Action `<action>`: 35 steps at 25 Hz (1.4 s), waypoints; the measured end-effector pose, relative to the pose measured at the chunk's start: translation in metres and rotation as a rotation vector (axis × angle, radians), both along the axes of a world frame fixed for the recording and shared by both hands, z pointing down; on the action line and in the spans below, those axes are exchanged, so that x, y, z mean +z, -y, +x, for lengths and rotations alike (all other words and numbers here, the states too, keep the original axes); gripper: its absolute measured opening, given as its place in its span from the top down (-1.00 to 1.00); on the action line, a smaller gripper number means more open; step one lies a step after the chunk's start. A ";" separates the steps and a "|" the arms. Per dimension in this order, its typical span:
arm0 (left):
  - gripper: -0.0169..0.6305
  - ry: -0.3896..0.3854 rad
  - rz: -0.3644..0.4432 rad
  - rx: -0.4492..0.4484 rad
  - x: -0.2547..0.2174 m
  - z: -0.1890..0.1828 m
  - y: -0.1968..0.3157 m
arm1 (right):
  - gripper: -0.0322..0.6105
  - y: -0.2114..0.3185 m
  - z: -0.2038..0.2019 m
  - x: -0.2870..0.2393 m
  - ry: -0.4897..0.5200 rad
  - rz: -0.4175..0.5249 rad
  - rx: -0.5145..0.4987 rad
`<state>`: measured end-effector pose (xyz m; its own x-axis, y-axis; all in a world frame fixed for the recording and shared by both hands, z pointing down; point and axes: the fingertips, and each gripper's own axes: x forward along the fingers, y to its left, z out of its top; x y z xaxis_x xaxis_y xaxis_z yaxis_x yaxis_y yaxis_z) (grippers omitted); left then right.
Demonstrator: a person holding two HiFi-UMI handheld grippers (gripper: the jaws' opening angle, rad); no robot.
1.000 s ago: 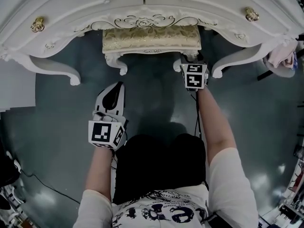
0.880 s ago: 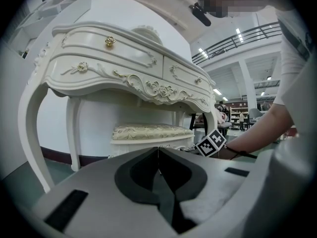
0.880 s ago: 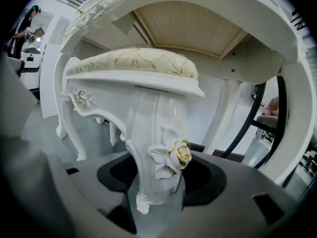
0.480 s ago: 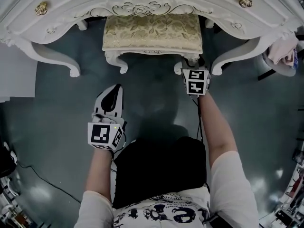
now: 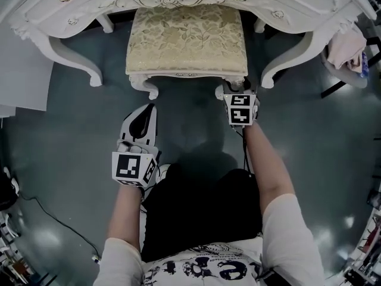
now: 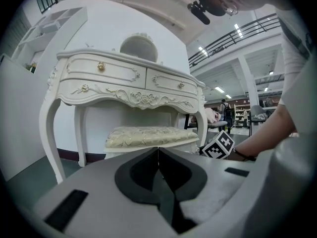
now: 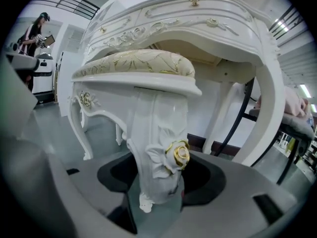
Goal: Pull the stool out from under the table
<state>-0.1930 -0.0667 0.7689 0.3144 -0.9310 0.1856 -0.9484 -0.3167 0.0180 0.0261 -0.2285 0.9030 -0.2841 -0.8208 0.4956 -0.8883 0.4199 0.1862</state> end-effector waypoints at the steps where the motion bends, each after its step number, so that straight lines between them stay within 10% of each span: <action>1: 0.89 0.000 0.002 0.000 -0.002 0.003 -0.005 | 0.04 -0.008 0.001 0.000 0.000 -0.006 0.000; 35: 0.89 0.037 0.076 -0.100 -0.043 0.059 -0.132 | 0.04 -0.189 0.049 0.002 0.012 -0.066 -0.082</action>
<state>-0.1342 0.0657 0.7256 0.2134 -0.9692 0.1232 -0.9748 -0.2196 -0.0383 0.0747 -0.0392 0.9055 -0.3549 -0.7605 0.5437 -0.8526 0.5019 0.1455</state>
